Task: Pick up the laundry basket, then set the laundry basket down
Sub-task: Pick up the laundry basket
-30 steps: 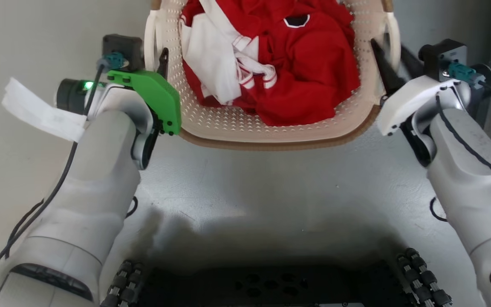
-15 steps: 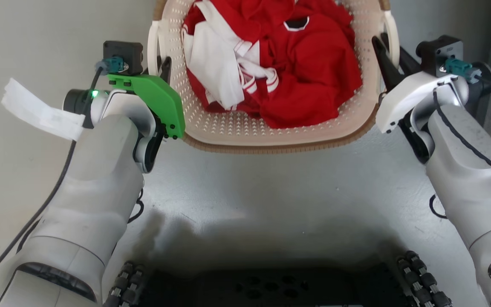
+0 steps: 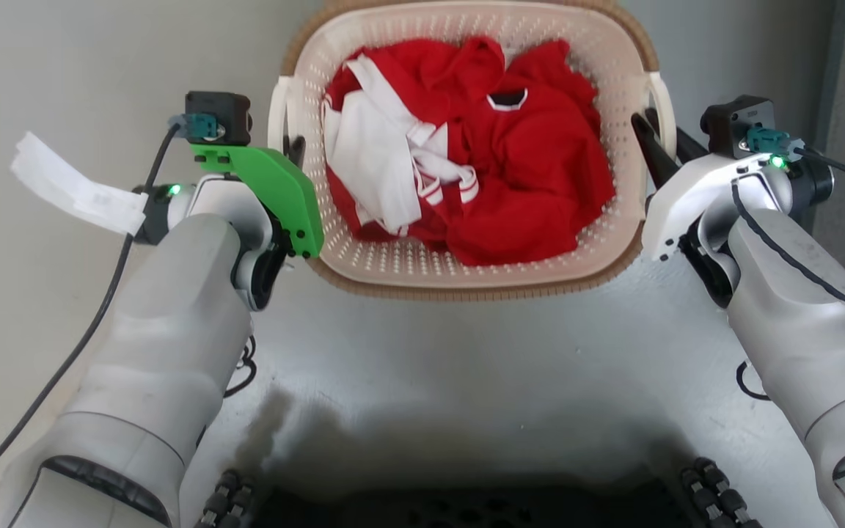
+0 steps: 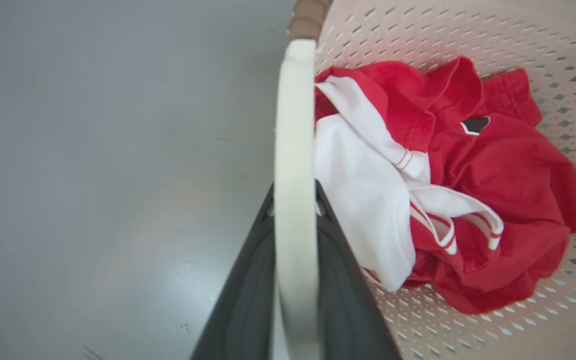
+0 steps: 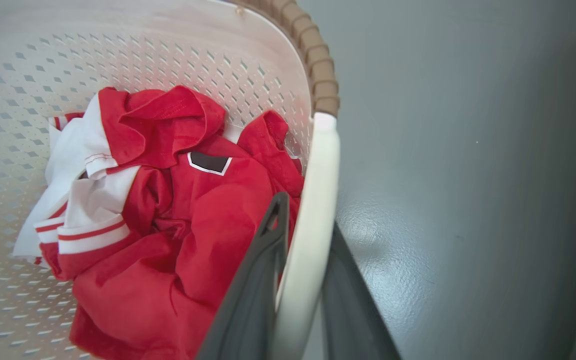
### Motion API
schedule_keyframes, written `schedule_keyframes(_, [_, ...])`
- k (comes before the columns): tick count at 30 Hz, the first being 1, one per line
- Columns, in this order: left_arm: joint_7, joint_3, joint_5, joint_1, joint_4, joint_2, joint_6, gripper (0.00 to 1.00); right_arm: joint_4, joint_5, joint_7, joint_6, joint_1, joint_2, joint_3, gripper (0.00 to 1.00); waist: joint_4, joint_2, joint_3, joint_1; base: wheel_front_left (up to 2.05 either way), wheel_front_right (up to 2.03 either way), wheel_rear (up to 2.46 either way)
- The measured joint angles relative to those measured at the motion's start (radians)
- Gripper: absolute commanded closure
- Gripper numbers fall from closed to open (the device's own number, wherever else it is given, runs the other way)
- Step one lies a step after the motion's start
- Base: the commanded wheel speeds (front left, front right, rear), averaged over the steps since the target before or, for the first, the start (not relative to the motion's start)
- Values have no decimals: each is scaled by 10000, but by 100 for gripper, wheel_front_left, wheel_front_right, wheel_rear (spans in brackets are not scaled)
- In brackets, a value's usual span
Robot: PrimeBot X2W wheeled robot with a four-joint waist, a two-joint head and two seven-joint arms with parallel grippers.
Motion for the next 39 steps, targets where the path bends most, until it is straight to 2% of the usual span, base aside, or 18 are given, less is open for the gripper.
schedule_keyframes(15, [1544,-596,-1187,684,408,-73,-117,100,1392,809,1578,6,101,395,274,100,-11,0,-1459,0,0,0,0])
schedule_keyframes(39, [3463,-1151,-2165,1161,1191,-52,-12,100,2194,1507,3187,4,595,991,685,100,-371,0,-4334,-1,0,0,0])
